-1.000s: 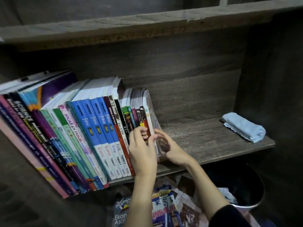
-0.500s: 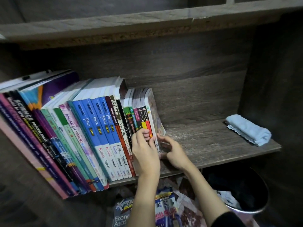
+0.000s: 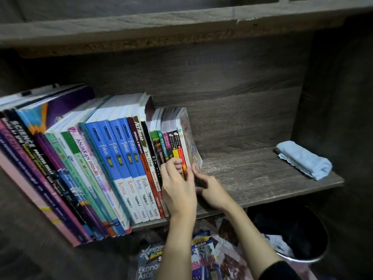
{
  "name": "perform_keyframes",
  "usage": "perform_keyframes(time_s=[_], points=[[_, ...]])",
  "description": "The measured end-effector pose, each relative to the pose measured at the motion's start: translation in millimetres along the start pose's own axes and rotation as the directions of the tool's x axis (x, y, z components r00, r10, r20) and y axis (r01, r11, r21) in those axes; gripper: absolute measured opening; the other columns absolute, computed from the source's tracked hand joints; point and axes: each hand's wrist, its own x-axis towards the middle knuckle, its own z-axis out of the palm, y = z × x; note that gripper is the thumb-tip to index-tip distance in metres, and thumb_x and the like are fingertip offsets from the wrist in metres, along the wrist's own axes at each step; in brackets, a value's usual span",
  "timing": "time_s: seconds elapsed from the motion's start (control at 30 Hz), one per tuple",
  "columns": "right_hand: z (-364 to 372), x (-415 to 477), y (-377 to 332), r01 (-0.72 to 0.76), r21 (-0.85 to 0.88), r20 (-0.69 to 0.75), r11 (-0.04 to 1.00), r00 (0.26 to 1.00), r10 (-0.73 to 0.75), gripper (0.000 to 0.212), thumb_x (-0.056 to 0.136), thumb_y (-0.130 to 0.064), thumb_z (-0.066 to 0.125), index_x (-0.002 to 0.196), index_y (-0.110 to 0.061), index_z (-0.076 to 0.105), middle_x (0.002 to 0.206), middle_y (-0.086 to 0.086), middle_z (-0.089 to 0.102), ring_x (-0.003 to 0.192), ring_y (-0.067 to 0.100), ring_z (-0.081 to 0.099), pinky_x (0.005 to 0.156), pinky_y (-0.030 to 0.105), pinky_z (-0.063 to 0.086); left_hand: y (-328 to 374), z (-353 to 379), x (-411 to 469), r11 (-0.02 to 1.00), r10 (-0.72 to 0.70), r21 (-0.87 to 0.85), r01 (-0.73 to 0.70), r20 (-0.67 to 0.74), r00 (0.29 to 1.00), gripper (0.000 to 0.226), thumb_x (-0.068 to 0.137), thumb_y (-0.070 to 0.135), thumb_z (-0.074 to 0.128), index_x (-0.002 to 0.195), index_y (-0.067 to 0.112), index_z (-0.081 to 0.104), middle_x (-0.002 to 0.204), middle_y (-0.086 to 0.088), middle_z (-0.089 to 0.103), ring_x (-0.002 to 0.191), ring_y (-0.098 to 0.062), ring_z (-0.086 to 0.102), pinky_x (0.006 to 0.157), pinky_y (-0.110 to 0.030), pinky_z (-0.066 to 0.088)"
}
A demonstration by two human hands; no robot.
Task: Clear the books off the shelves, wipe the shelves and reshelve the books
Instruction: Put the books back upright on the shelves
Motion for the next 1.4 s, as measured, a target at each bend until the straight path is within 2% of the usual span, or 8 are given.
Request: perform_keyframes(time_s=[0.27,0.47,0.8,1.0,1.13,1.23,1.33,1.4], points=[[-0.5,-1.9,-0.1,0.04,-0.096,-0.088,0.995,0.995,-0.048,0.07,0.083,0.003,0.062,0.144,-0.024,0.041,0.143,-0.001,0.045,0.134,0.01,0.039,0.099,0.003,0.023,-2.7,7.8,-2.3,0.999,0.031,-0.032,-0.032,-0.022,0.999,0.025,0.079,0.006,0.073,0.096,0.007,0.055,0.096,-0.004,0.046,0.079,-0.009,0.049,0.061,-0.026,0.053],[-0.8,-6.4,-3.0,0.021,0.093,-0.039,0.995,0.999,-0.017,0.08,0.076,0.007,0.059,0.145,-0.028,0.038,0.14,-0.001,0.051,0.13,0.013,0.047,0.112,0.032,0.035,0.6,6.3,-5.1,1.0,0.013,-0.017,-0.013,0.005,1.0,0.019,0.085,0.007,0.067,0.098,0.005,0.054,0.099,-0.007,0.046,0.084,-0.006,0.045,0.069,-0.012,0.038],[-29.3,-65.9,-20.8,0.077,0.057,-0.328,0.995,0.943,-0.054,0.028,0.085,0.005,0.056,0.101,-0.014,0.07,0.094,-0.007,0.068,0.09,0.004,0.062,0.083,0.014,0.045,2.5,-22.2,-22.0,0.991,0.058,-0.133,0.007,0.478,0.876,0.03,0.098,0.037,0.041,0.1,0.018,0.065,0.073,0.01,0.068,0.068,-0.009,0.066,0.067,-0.031,0.055],[-26.0,-117.0,10.4,-0.032,0.088,-0.29,0.996,0.955,0.056,0.036,0.087,0.003,0.056,0.073,-0.03,0.062,0.068,-0.011,0.065,0.062,-0.004,0.057,0.066,0.014,0.045,-44.4,-53.4,-68.5,0.968,0.223,-0.187,-0.169,0.32,0.921,0.045,0.098,0.047,0.03,0.09,0.017,0.063,0.061,0.014,0.057,0.051,0.001,0.057,0.043,-0.019,0.048],[-7.9,-137.5,47.4,-0.169,0.045,-0.238,0.985,0.955,0.175,0.032,0.084,0.002,0.055,0.073,-0.027,0.064,0.075,-0.001,0.07,0.069,0.011,0.061,0.067,0.021,0.047,-86.5,-61.8,-109.6,1.0,0.002,-0.006,0.001,0.412,0.911,0.04,0.098,0.041,0.036,0.082,0.016,0.062,0.057,0.01,0.059,0.047,-0.005,0.057,0.039,-0.013,0.038],[10.7,-142.2,77.0,-0.287,-0.001,-0.148,0.958,0.947,0.284,0.023,0.088,-0.003,0.055,0.082,-0.022,0.066,0.078,0.003,0.069,0.068,0.015,0.061,0.064,0.02,0.047,-117.2,-49.2,-134.6,0.983,-0.175,0.143,0.112,0.565,0.806,0.013,0.097,0.019,0.051,0.087,0.018,0.06,0.065,0.003,0.063,0.054,-0.016,0.06,0.042,-0.017,0.038],[32.1,-141.2,112.6,-0.394,-0.084,-0.068,0.915,0.919,0.389,0.013,0.093,-0.012,0.055,0.095,-0.019,0.066,0.09,0.001,0.068,0.079,0.013,0.062,0.066,0.016,0.044,-147.2,-28.5,-154.3,0.903,-0.429,0.346,0.254,0.708,0.561,0.01,0.097,0.016,0.051,0.101,0.017,0.06,0.096,-0.001,0.064,0.066,-0.005,0.056,0.051,-0.011,0.037],[47.4,-134.7,139.7,-0.453,-0.152,-0.027,0.878,0.89,0.455,0.014,0.093,-0.017,0.055,0.101,-0.014,0.066,0.095,0.002,0.068,0.088,0.015,0.062,0.072,0.023,0.043,-167.4,-12.3,-165.4,0.818,-0.567,0.436,0.376,0.721,0.399,0.013,0.098,0.015,0.05,0.09,0.019,0.06,0.086,0.004,0.059,0.062,0.002,0.047,0.054,-0.01,0.038]])
